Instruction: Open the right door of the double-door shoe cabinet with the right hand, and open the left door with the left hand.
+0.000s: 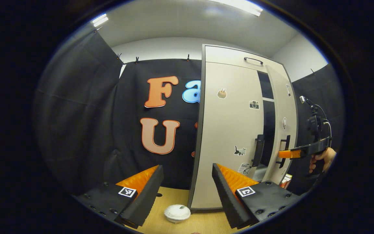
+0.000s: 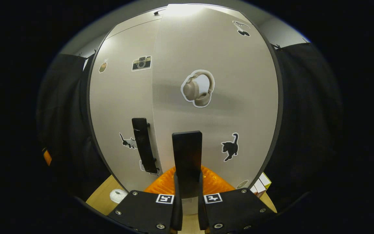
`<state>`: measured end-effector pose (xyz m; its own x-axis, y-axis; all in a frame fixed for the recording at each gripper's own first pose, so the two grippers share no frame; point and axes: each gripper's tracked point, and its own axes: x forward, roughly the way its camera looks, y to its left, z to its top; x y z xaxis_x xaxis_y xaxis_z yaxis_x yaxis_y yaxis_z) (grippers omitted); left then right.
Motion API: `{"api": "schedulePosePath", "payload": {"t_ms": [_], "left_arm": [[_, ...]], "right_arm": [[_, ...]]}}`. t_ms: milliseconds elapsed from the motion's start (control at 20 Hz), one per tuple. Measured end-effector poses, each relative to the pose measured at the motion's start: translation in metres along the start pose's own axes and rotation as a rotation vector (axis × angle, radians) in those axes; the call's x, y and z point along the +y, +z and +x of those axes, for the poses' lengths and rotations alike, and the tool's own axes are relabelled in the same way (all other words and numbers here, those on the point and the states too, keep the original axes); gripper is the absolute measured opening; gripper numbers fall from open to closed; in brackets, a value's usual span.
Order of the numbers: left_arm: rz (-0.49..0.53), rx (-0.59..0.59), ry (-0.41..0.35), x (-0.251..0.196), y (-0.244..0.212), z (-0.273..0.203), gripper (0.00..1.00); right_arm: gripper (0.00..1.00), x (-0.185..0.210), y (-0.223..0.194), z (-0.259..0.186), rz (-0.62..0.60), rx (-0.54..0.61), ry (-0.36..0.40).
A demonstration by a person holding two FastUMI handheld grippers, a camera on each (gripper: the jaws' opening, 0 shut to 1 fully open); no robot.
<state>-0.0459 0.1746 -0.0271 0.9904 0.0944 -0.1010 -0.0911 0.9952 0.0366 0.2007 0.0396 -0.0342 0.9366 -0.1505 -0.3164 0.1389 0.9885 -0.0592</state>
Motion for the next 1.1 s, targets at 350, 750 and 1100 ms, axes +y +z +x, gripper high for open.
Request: {"api": "schedulePosePath", "payload": {"t_ms": [350, 750, 1100], "left_arm": [[-0.005, -0.022, -0.009, -0.025, 0.011, -0.008, 0.96], [-0.001, -0.032, -0.022, -0.063, 0.018, -0.011, 0.97], [-0.003, -0.023, -0.073, -0.11, 0.012, -0.001, 0.96]], "right_arm": [[0.19, -0.019, -0.007, -0.035, 0.003, -0.013, 0.045], [0.19, -0.052, -0.014, -0.073, 0.009, -0.032, 0.071], [0.18, -0.124, -0.02, -0.114, 0.016, -0.039, 0.006]]}}
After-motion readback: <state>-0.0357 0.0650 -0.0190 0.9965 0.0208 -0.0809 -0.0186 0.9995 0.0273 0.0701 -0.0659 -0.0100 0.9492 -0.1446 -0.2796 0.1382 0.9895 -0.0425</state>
